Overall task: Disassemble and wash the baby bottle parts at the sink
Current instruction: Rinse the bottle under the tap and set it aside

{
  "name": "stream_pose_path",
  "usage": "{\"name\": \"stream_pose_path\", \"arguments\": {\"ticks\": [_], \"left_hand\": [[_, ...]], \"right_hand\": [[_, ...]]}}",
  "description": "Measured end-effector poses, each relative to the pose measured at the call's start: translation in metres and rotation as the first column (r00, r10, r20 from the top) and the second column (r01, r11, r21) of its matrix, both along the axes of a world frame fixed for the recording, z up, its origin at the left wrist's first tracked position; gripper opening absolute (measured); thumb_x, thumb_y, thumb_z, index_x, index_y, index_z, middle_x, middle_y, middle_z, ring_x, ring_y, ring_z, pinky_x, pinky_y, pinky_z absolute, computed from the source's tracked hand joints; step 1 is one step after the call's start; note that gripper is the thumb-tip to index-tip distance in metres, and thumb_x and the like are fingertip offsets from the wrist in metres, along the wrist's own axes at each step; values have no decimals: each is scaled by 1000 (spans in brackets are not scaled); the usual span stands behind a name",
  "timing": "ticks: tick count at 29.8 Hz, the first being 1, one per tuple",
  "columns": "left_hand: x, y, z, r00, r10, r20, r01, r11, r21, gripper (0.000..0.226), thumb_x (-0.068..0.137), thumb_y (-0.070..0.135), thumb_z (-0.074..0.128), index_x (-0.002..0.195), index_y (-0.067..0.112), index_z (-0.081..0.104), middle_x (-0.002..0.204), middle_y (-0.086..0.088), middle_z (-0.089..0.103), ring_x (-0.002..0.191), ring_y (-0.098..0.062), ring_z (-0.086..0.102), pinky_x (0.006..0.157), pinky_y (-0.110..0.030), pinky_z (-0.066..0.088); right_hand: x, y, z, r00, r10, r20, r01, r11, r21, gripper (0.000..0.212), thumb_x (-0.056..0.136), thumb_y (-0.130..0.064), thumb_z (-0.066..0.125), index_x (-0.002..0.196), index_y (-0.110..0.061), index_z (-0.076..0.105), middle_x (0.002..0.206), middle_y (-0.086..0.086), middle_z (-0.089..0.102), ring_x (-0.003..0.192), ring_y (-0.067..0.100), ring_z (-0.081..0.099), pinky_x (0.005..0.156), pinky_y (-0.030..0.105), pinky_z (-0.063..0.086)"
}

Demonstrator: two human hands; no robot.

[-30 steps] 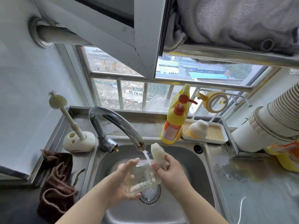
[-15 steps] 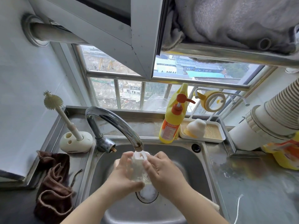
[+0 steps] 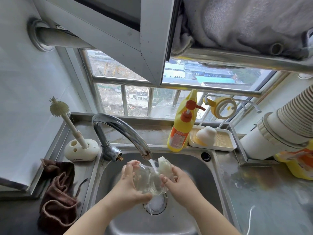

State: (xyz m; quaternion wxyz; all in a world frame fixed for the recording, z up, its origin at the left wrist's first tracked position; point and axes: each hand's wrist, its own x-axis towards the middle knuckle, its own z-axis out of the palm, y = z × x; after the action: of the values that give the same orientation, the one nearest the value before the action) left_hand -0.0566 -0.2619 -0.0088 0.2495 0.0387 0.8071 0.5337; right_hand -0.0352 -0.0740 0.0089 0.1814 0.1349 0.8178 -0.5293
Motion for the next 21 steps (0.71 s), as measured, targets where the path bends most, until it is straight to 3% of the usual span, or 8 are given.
{"name": "stream_pose_path", "arguments": {"ticks": [2, 4, 6, 8, 10, 13, 17, 21], "left_hand": [[2, 1, 3, 979, 17, 202, -49, 987, 152, 91, 42, 38, 83, 111, 54, 26, 124, 12, 30, 110, -10, 49, 72, -22, 54], [3, 2, 10, 899, 49, 436, -200, 930, 307, 87, 48, 45, 86, 116, 48, 32, 128, 6, 31, 109, -15, 50, 64, -37, 57], [0, 3, 15, 805, 106, 583, -339, 890, 306, 76, 61, 58, 76, 122, 34, 37, 127, -4, 38, 106, -21, 53, 62, -41, 57], [-1, 5, 16, 748, 146, 647, -385, 890, 245, 73, 60, 53, 75, 120, 24, 45, 117, -16, 46, 93, -28, 62, 58, -38, 57], [-2, 6, 11, 786, 174, 593, -351, 916, 197, 80, 47, 42, 83, 116, 23, 47, 112, -16, 50, 92, -26, 60, 55, -34, 56], [-2, 5, 4, 907, 212, 364, -271, 955, 121, 77, 41, 35, 79, 110, 37, 44, 108, -8, 56, 93, -16, 59, 61, -33, 55], [0, 11, 1, 985, 102, 137, -111, 992, 56, 76, 39, 36, 77, 104, 52, 42, 108, -9, 59, 96, -17, 62, 76, -23, 54], [2, 8, 10, 993, 113, -15, -113, 993, 19, 72, 44, 26, 74, 105, 48, 43, 109, -3, 46, 90, -9, 58, 69, -7, 44]], "right_hand": [[1, -3, 0, 994, -104, 12, 105, 977, -188, 32, 88, -23, 64, 118, -30, 55, 86, -3, 67, 65, -4, 57, 59, 11, 42], [3, -4, -3, 989, -146, -24, 137, 964, -228, 34, 87, -19, 65, 118, -27, 56, 77, 5, 65, 60, 1, 57, 61, 16, 44], [7, -4, -6, 989, -129, -68, 113, 974, -195, 34, 87, -18, 65, 118, -30, 56, 73, -1, 63, 59, 1, 55, 63, 16, 44], [10, -4, -4, 993, -73, -97, 58, 986, -155, 35, 88, -19, 63, 119, -35, 56, 87, -10, 71, 76, -3, 64, 75, 17, 50], [15, 0, 2, 989, 59, -134, -61, 998, -12, 42, 85, -27, 66, 123, -42, 54, 105, -13, 69, 98, -5, 61, 90, 20, 49], [13, 9, 13, 959, 278, -49, -245, 907, 343, 53, 80, -56, 61, 129, -52, 41, 110, -12, 51, 102, 2, 52, 86, 20, 43], [3, -9, 23, 962, 243, -121, -191, 922, 336, 44, 95, -54, 29, 136, -44, 40, 102, -3, 45, 96, 9, 48, 83, 24, 40], [6, -10, 21, 933, 304, -194, -207, 892, 403, 36, 98, -42, 35, 134, -43, 44, 95, -6, 42, 87, 10, 51, 80, 28, 46]]}}
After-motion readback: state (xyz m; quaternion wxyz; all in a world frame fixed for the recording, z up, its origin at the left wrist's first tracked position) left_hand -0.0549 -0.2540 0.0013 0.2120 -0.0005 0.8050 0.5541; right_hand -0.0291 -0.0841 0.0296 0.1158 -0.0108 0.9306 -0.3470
